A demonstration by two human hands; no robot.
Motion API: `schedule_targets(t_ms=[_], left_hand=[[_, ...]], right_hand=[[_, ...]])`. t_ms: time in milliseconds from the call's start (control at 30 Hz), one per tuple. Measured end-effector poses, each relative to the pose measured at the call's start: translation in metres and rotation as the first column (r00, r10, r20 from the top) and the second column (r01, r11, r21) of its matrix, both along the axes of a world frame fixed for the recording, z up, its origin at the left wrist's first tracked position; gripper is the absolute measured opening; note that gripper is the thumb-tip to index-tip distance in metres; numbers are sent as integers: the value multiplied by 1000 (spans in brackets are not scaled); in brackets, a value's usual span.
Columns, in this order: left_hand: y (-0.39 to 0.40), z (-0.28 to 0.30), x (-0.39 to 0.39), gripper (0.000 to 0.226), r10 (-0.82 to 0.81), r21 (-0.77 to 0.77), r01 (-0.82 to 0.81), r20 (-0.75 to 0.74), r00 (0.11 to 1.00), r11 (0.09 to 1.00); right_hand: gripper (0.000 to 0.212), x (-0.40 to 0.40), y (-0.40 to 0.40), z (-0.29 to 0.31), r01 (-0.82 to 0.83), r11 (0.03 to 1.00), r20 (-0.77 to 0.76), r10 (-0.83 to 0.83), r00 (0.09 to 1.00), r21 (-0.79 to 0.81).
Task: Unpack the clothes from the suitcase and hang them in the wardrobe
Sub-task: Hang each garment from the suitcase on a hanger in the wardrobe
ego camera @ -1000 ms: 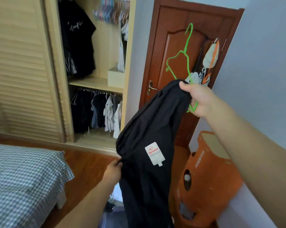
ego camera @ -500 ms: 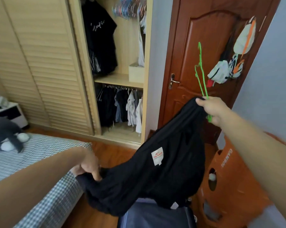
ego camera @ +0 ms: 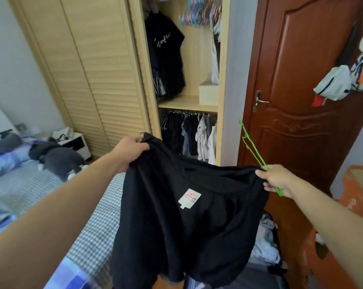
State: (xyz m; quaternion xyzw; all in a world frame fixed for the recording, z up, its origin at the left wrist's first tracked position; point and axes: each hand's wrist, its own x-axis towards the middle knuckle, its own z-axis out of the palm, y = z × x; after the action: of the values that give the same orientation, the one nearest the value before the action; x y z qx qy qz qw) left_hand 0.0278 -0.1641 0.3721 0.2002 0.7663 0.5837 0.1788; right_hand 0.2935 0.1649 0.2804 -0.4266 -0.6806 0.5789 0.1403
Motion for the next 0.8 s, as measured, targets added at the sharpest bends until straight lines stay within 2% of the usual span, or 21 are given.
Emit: schedule_targets(t_ms=[33,67,100,133,167,200,233,267,300,367,433,500,533,567,633,700,800], left_hand=[[0,5,-2,13,-36,-113,29,-59,998,993],[-1,7,-8,25,-66,-297,13,-168,984,955],[-2,9,-11,39,-103,-509,-60,-286,953,859],[-4,11,-11,44,-159,-682,-181,-405,900,709],[-5,10,-12,40,-197,-733,-258,-472,859,630],[-7,10,-13,40,-232,-741,-294,-516,824,604],[-9,9,-13,41,-220,-729,-276,-505,834,627],[-12,7,-14,40,-199,-712,-249,-482,854,657],[-16,3,-19,39,-149,-649,-230,-474,868,726],[-26,-3,-27,35,-108,-588,-171,-409,906,791],[-37,-5,-32,29,-100,-566,-76,-274,956,821],[-47,0,-30,21,-111,-536,36,-109,988,843],[-51,2,-31,25,-132,-533,65,-87,987,843],[-53,3,-32,28,-142,-532,56,-123,982,845],[-56,3,-30,29,-114,-497,-25,-247,962,867],[-61,5,-20,35,-127,-403,27,-224,966,915],[-61,17,4,43,-251,-271,205,-147,957,941]], right_hand=[[32,1,-7,-4,-20,1000,-2,20,1000,14],[33,3,-14,-6,-40,999,-33,40,999,16],[36,7,-21,-7,-68,998,-85,68,994,2],[37,14,-28,-6,-105,994,-150,100,984,-30],[39,22,-35,-7,-152,985,-226,131,965,-78],[42,32,-42,-7,-210,968,-306,160,939,-138],[44,42,-48,-9,-268,941,-380,176,908,-206],[45,53,-52,-11,-324,907,-423,192,885,-267],[45,62,-56,-14,-378,874,-433,226,873,-306],[44,76,-64,-23,-476,808,-388,338,857,-347],[50,82,-72,-32,-560,745,-331,459,825,-362],[73,83,-78,-40,-632,685,-308,552,775,-361],[79,82,-82,-42,-659,666,-300,587,752,-349],[77,80,-86,-43,-676,654,-294,609,736,-338],[59,72,-95,-38,-693,645,-284,632,721,-322],[49,63,-104,-33,-704,654,-270,651,710,-276],[34,44,-118,-32,-739,639,-270,688,674,-214]])
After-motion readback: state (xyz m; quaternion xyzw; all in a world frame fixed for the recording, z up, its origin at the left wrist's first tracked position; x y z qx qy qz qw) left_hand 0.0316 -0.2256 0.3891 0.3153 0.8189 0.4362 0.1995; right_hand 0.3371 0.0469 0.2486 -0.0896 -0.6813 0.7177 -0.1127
